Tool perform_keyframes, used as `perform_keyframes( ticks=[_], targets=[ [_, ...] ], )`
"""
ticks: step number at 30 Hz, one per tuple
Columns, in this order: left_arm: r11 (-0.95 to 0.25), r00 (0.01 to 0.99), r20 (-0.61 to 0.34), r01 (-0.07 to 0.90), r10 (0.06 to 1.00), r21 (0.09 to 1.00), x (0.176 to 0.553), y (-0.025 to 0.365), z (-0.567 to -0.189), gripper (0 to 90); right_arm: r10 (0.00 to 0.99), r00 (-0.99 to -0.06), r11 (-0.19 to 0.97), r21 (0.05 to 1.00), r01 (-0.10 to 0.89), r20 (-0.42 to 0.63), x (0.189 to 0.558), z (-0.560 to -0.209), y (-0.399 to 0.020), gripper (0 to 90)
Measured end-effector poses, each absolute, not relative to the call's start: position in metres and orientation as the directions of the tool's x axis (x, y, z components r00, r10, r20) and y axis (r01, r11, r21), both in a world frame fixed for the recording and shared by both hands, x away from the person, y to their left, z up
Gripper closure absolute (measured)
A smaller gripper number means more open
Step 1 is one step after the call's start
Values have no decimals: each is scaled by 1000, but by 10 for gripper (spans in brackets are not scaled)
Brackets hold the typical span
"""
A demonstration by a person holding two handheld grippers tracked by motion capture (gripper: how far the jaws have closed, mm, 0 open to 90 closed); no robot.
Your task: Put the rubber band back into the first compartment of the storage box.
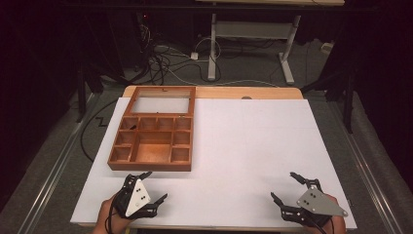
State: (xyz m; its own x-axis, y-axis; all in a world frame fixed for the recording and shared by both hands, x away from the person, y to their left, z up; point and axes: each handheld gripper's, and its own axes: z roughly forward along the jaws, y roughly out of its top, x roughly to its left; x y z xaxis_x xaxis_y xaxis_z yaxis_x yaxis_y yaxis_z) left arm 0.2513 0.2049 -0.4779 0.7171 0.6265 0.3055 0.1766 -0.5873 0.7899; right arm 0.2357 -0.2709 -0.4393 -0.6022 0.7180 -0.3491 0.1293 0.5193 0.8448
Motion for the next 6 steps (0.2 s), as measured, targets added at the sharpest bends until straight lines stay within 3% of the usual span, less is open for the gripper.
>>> perform_keyframes(
  ticks=[6],
  targets=[
    [-571, 726, 281, 185, 628, 799, 253, 205, -477, 171, 725, -587, 520, 845, 125, -359, 237, -437, -277, 191]
  ],
)
